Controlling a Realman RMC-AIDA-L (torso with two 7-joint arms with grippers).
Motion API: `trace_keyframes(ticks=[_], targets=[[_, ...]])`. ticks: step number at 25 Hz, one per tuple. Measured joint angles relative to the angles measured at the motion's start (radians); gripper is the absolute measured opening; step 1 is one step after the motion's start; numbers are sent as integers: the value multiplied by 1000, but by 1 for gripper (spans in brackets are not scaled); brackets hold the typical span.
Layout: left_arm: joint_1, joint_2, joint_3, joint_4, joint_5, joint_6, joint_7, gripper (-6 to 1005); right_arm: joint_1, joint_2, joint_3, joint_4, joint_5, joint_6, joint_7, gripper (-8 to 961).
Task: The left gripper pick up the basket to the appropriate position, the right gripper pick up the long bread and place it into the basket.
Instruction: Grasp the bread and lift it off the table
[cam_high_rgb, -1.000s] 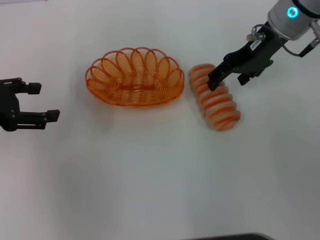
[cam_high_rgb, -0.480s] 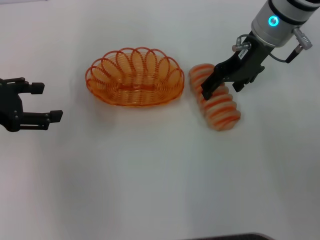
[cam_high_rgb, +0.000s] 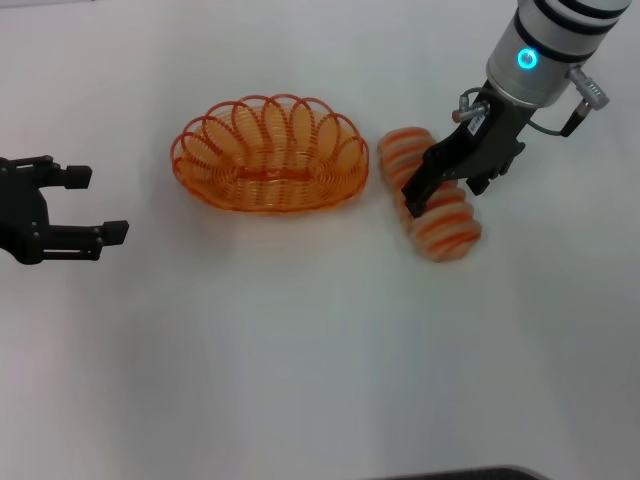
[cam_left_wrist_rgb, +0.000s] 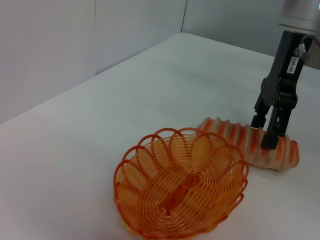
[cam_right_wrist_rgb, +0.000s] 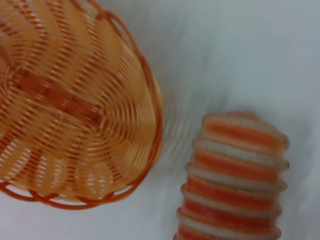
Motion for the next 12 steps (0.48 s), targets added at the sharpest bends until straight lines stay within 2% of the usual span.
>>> trace_keyframes(ticks=[6, 12], targets=[[1, -3, 2, -2, -1, -2, 6, 851, 4, 16, -3, 3, -22, 12, 2, 934], [1, -11, 5, -3, 3, -2, 6, 851, 10, 22, -6, 37, -23, 51, 2, 930]])
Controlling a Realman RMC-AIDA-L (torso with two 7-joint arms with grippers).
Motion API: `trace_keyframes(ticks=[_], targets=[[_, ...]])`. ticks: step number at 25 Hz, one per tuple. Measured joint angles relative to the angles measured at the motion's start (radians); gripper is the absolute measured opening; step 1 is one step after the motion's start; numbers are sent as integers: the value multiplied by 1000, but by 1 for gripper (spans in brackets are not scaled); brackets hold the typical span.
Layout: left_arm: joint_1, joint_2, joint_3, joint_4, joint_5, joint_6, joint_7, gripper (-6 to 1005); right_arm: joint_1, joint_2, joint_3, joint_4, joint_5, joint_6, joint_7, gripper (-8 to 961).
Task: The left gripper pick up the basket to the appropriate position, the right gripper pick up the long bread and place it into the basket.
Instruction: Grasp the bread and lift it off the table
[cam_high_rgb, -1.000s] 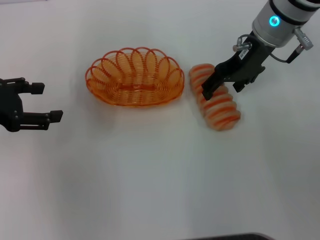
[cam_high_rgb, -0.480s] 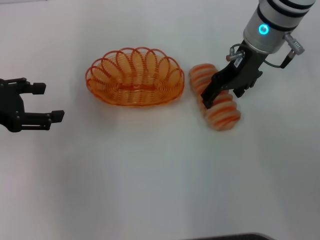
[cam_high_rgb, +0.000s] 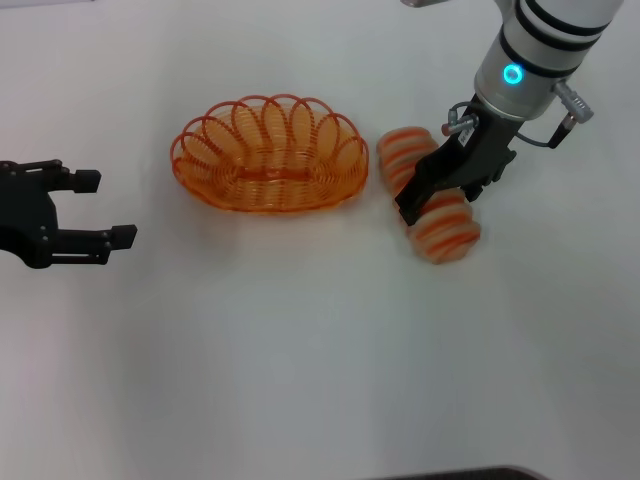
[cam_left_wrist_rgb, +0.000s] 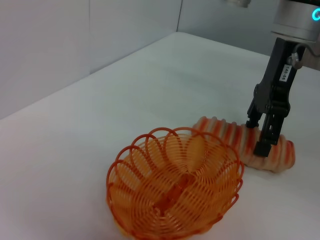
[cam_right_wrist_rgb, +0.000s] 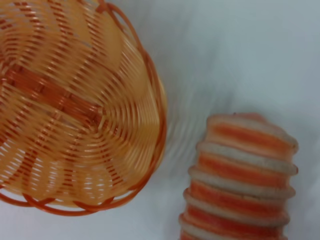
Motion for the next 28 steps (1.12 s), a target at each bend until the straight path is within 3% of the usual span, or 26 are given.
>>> trace_keyframes(ticks=[13, 18, 24, 28], targets=[[0, -4, 0, 0, 2, 0, 0, 849, 3, 4, -15, 4, 0, 17, 8, 921], [0, -5, -3, 0, 2, 1, -1, 849, -1, 4, -15, -8, 0, 16, 2, 735], [0, -4, -6, 0, -2, 0, -2, 848, -20, 4, -13, -48, 4, -23, -5, 680], [0, -4, -7, 0, -5, -4, -3, 849, -97, 7, -12, -228, 21, -123, -16, 647]])
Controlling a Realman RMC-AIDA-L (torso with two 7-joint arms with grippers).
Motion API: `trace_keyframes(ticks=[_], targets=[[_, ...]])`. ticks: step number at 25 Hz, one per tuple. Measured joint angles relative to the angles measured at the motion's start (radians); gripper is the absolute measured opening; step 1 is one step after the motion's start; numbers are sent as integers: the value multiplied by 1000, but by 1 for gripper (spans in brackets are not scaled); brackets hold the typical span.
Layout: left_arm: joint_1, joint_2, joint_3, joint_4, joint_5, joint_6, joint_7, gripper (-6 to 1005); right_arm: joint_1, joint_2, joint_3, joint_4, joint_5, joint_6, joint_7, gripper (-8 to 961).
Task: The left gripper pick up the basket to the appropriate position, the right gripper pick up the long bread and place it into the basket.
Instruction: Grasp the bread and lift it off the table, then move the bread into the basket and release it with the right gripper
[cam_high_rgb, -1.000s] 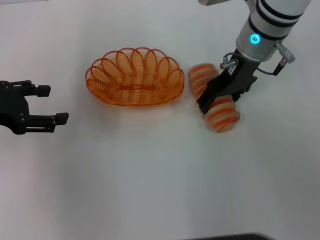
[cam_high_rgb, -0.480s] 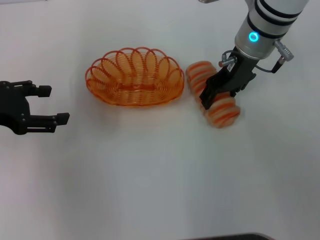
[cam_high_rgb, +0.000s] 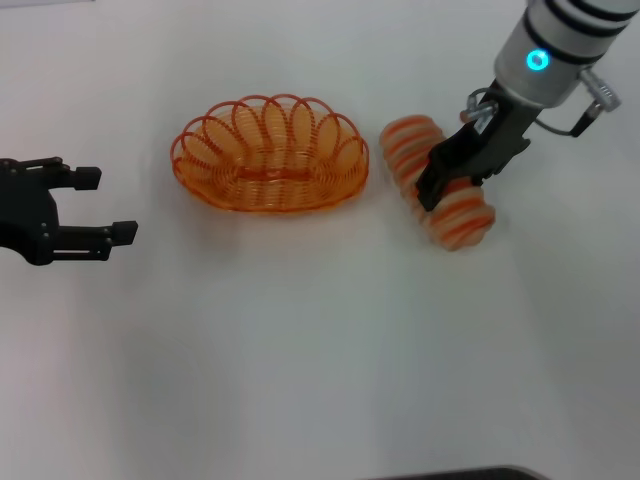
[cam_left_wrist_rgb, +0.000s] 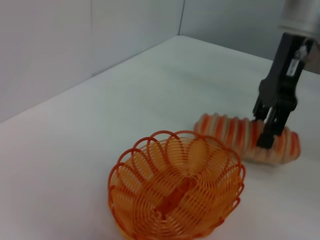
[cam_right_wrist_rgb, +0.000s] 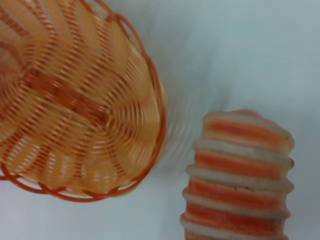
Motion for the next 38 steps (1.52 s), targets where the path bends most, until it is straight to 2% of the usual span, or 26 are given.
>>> trace_keyframes(ticks=[2, 5, 9, 15, 18, 26, 32, 38], targets=[[0, 0, 0, 0, 0, -6, 0, 849, -40, -2, 3, -82, 26, -40, -20, 630], [-2, 2, 0, -1, -1, -8, -2, 849, -60, -13, 29, -135, 51, -109, -97, 612], [-6, 4, -2, -2, -1, -8, -4, 848, -51, -16, 72, -159, 19, -184, -225, 589], [-11, 2, -22, -2, -3, -9, -10, 848, -16, -18, 124, -206, -105, -225, -370, 540], [-11, 0, -25, -9, -16, -9, -12, 848, 7, -15, 135, -220, -124, -226, -459, 513], [-11, -2, -39, -28, -29, -22, -15, 849, 81, 13, 97, -222, -117, -124, -602, 433], [-8, -3, -53, -32, -43, -24, -15, 848, 108, 18, 75, -222, -43, -105, -713, 410], [-8, -1, -66, -38, -43, -24, -15, 847, 120, 18, -10, -217, 67, -102, -772, 366]])
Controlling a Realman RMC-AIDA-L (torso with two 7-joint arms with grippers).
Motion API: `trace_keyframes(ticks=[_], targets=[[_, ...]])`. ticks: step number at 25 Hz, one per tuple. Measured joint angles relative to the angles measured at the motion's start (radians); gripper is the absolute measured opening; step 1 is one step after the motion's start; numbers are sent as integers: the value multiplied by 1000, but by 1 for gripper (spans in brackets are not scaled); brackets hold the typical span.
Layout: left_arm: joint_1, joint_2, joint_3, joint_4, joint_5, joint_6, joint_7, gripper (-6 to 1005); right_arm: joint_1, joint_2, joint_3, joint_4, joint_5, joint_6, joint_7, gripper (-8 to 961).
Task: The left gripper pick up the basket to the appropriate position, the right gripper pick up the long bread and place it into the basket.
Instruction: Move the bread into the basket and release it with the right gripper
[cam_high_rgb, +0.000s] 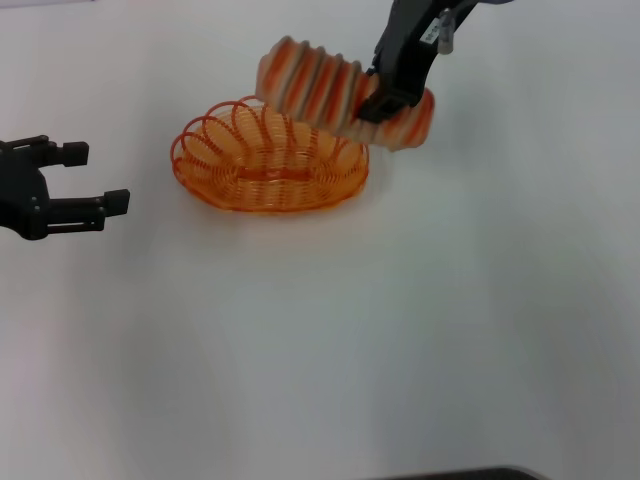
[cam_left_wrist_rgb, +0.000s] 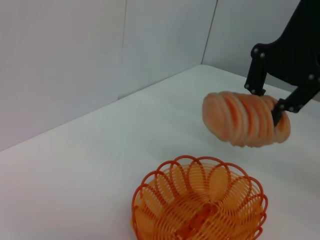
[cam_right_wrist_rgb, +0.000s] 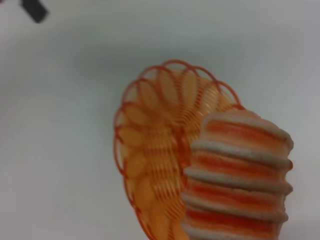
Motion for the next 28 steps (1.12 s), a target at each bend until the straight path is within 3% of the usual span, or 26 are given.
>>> trace_keyframes(ticks=[15, 28], targets=[[-3, -1, -12, -1, -1, -1, 0, 848, -14, -2, -195, 62, 143, 158, -48, 246], [-2, 2, -17, -1, -1, -4, 2, 844, -5, -3, -213, 99, 171, 171, -59, 227]])
